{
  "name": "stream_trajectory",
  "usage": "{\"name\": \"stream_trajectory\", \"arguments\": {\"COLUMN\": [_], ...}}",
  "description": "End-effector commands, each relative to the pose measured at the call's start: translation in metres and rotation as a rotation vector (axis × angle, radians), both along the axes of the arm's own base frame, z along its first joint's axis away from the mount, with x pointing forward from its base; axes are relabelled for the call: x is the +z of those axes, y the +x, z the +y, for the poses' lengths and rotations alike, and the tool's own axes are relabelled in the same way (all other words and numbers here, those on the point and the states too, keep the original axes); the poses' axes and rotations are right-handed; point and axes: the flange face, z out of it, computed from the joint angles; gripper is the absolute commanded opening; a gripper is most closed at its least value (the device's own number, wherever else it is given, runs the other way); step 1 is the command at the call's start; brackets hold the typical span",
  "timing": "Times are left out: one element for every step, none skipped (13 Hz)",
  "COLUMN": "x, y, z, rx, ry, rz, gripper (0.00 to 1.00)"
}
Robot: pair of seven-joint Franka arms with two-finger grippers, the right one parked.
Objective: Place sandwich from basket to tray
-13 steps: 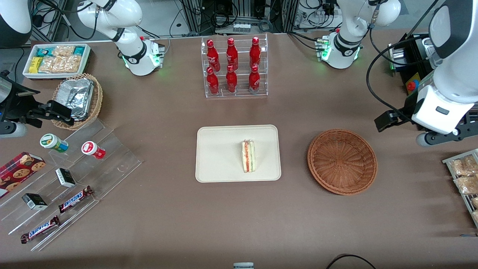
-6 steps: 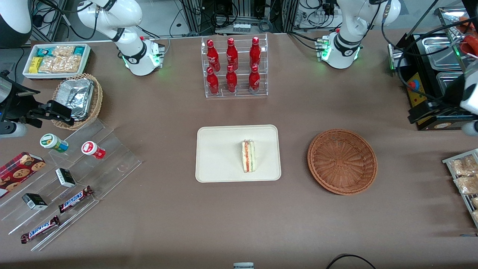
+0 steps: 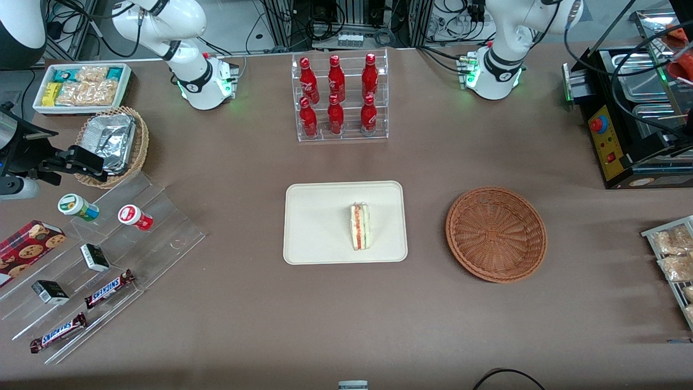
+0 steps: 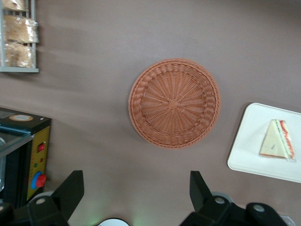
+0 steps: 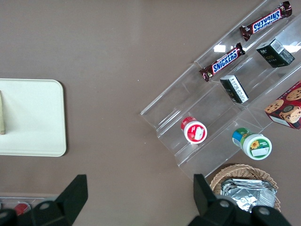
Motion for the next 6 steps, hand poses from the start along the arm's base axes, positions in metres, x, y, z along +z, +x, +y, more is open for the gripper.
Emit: {"name": "stream_trajectory", "arguments": {"x": [0.009, 0.012, 0.018, 0.012, 0.008, 0.004], "y": [-0.012, -0.02, -0.029, -0.036, -0.043, -0.049], "z": [-0.015, -0.016, -0.013, -0.009, -0.005, -0.004], "rx": [-0.057, -0.074, -0.112, -0.149, -0.164, -0.164], "ry": [-0.011, -0.02, -0.023, -0.019, 0.006, 0.026], "rz": [0.0, 0.017, 0.011, 0.023, 0.035, 0.04], "gripper": [0.99, 0.99, 0.99, 0.99, 0.99, 0.99]}}
